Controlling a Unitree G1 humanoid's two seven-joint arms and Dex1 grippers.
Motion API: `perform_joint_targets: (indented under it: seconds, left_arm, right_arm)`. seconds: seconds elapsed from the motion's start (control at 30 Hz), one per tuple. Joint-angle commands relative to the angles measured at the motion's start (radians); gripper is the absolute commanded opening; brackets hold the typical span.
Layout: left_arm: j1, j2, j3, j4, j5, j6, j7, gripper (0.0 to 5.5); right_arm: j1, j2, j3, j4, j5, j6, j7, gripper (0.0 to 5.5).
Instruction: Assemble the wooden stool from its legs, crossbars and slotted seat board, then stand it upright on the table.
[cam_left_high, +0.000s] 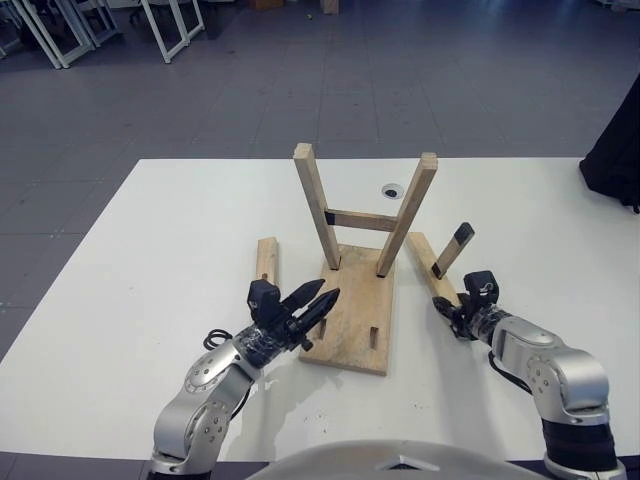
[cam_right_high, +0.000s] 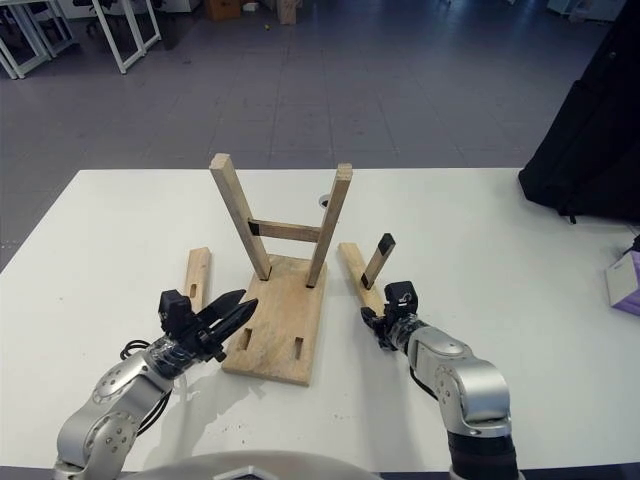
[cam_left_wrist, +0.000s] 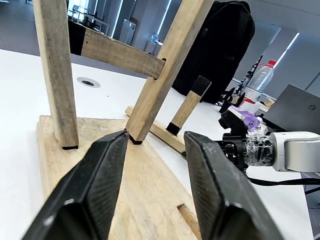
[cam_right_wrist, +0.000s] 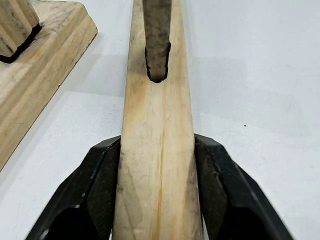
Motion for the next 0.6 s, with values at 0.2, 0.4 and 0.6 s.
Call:
perform_joint_targets:
  seconds: [0.2, 0.4, 0.6]
  left_arm:
    - [-0.061, 0.029, 0.039, 0.039, -0.065, -0.038, -0.104, 2.04]
    - [-0.097, 0.025, 0.057, 0.062, -0.079, -0.038, -0.108, 2.04]
    - [-0.097, 0.037, 0.092, 0.055, -0.222, 0.042, -0.142, 2.04]
  right_arm:
    - [-0.161, 0.27, -0.543, 0.078, 0.804, -0.28, 0.146, 2.02]
    - [-0.124, 0.163, -0.36, -0.163, 1.078, -0.211, 0.345, 2.02]
    - [0.139, -0.071, -0.157, -0.184, 0.839, -0.209, 0.685, 2.01]
